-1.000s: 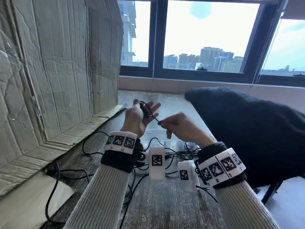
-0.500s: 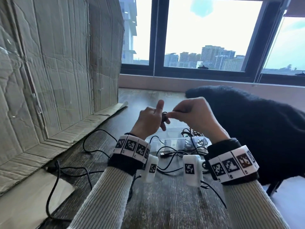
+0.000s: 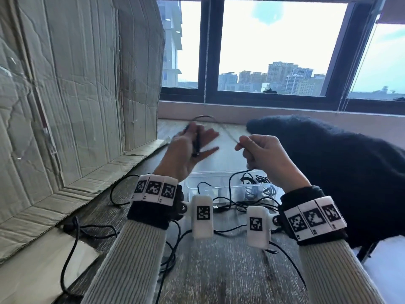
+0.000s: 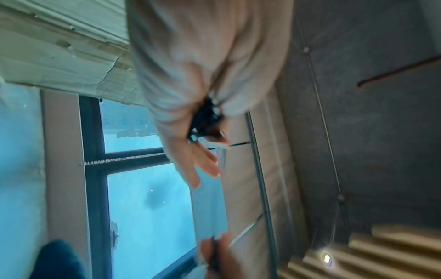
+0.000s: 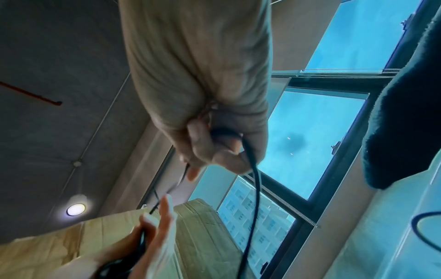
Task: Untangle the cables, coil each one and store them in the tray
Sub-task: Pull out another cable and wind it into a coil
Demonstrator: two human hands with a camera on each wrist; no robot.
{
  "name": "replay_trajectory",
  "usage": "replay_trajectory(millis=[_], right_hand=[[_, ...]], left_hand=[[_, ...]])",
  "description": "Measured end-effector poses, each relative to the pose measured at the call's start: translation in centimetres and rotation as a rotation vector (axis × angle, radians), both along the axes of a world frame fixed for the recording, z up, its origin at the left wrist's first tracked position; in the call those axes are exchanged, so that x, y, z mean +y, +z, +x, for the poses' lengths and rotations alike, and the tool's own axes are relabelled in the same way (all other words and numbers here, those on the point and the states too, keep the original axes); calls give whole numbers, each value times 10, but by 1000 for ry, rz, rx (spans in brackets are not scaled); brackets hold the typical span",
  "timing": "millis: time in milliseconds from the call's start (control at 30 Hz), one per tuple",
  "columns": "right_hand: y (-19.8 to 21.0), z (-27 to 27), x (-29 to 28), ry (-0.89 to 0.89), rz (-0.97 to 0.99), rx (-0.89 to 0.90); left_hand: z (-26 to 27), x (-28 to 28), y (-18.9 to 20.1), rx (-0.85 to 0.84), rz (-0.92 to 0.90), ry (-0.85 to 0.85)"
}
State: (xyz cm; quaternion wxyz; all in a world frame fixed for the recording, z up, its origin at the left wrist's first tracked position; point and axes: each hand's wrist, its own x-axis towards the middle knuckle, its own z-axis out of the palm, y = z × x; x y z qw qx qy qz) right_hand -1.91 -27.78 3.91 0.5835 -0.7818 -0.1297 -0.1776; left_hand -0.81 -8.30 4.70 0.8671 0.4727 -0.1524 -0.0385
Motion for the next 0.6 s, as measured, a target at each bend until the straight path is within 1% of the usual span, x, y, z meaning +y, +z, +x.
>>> replay_trajectory(millis=[33,100,133,200,233,300,333,367,400,433,467,500,533,567,600], right_hand=[[0,1,-2,-14,-35,18],[0,-1,1,7,-120,55],[1,-4,4,19,-181,61],[3,-11,14,31,-289,61],[3,-14,18,61,-319,79],[2,-18,22,197,-367,168],[2,-20,23,265,-413,217],[2,-23,24,319,-471,255],[3,-26,25,353,-529,271],[5,-29,25,363,-570,262],[8,-31,25,348,-591,231],[12,-32,24,308,-583,187],[14,-32,23,256,-547,137],[16,-32,22,210,-503,80],[17,-31,22,179,-474,19]], left_hand=[[3,4,1,31,-84,62],[8,9,0,51,-137,130],[9,10,0,55,-164,137],[11,9,0,64,-272,118],[11,8,0,74,-347,99],[12,8,1,105,-485,80],[13,9,2,122,-516,84],[14,10,1,136,-500,101],[16,11,0,132,-430,153],[20,12,-3,90,-303,256],[23,14,-6,5,-119,399],[27,15,-10,-117,114,549],[28,14,-13,-262,360,655],[29,13,-16,-401,582,701],[28,11,-18,-501,767,699]])
